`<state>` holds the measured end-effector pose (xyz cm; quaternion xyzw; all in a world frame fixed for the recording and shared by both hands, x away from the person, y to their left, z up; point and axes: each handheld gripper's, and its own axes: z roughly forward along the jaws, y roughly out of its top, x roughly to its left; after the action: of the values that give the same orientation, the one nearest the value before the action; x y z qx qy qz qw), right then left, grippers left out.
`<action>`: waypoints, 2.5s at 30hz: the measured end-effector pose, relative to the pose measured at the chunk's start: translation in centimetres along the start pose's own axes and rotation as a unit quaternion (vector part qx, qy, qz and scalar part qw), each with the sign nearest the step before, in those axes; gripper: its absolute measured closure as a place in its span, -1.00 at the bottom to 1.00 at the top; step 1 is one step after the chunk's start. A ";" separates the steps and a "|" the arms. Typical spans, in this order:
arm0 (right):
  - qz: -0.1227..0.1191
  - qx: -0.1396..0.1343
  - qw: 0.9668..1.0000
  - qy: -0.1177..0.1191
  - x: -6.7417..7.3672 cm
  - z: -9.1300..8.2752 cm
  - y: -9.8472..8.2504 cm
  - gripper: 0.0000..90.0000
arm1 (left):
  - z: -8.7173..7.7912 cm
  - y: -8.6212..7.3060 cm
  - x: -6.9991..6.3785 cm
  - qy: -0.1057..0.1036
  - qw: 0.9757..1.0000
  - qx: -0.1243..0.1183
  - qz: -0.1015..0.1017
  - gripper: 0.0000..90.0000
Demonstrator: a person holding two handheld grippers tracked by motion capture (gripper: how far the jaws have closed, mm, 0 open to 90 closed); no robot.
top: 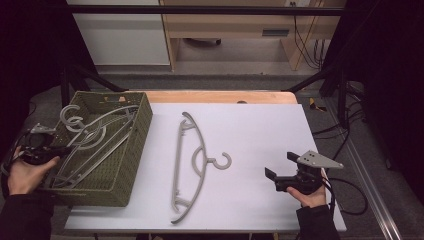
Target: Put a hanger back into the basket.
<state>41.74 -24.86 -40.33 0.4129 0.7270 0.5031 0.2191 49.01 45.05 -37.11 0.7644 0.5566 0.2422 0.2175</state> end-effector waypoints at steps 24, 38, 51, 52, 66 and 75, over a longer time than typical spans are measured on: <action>0.000 -0.003 1.000 -0.001 0.0 -0.2 0.1 -0.96 | -2.0 -0.2 -1.8 -0.023 0.994 -0.101 0.025 0.24; 0.000 -0.003 1.000 0.000 0.0 -0.2 0.0 -0.96 | -3.8 0.6 -6.1 -0.065 0.985 -0.159 0.005 -0.21; 0.001 -0.007 1.000 -0.003 -0.1 -0.3 0.1 -0.98 | -5.6 0.2 -11.8 -0.160 0.953 -0.256 0.020 -0.45; -0.001 -0.006 1.000 -0.001 -0.1 -0.3 0.1 -0.98 | -5.6 0.2 -12.3 -0.164 0.951 -0.260 0.023 -0.45; -0.004 -0.011 1.000 -0.001 0.1 -0.5 0.2 -0.98 | -4.9 -0.5 -18.0 -0.206 0.938 -0.271 0.060 -0.57; -0.001 -0.012 1.000 -0.003 0.1 -0.5 0.2 -0.98 | -4.6 -0.4 -21.6 -0.227 0.935 -0.253 0.098 -0.67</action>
<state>41.41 -25.06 -39.97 0.4108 0.7205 0.5108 0.2264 40.20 24.84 -36.52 0.7693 0.3349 0.2156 0.4995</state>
